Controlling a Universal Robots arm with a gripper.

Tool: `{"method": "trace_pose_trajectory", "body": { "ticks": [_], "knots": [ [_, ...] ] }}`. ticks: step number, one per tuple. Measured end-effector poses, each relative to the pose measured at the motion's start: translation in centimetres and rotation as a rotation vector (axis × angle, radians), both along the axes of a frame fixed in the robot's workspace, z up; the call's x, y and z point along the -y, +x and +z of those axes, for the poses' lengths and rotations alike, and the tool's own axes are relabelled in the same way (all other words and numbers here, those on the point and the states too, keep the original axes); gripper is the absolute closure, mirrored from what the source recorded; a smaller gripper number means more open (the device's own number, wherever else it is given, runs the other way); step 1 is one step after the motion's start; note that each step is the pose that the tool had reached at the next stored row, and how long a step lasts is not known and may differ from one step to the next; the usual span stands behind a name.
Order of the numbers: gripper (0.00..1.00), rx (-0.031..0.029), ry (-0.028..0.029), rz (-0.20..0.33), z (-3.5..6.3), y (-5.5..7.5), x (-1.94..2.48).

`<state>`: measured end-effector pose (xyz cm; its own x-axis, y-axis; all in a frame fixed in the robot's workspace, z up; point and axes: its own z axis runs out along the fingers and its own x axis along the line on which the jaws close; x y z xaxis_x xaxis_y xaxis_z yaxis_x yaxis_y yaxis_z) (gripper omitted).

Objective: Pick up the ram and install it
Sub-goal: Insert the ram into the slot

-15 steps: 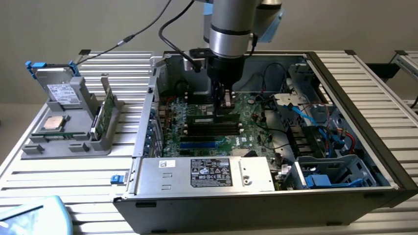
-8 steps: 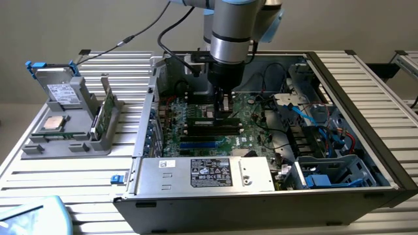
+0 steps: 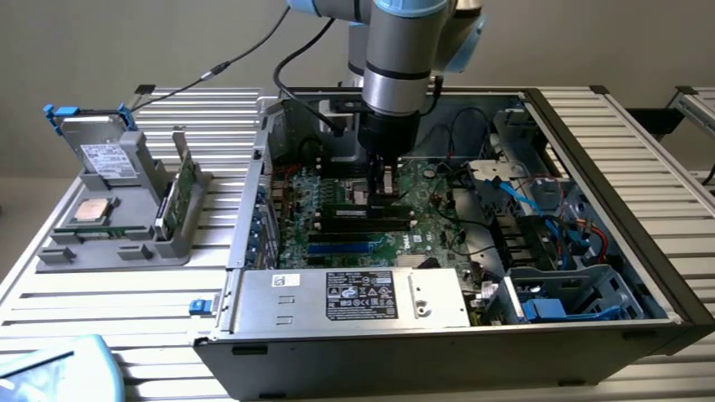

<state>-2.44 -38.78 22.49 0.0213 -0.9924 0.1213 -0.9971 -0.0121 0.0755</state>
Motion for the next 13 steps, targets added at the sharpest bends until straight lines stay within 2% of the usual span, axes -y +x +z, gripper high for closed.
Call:
{"method": "trace_pose_trajectory", "body": {
  "ticks": [4,13],
  "knots": [
    [0.86,0.0004,-0.0006,0.001,-0.53,-0.14,-0.02],
    [0.86,0.0004,-0.0007,0.026,-0.39,-0.19,-0.02]
  ]
}}
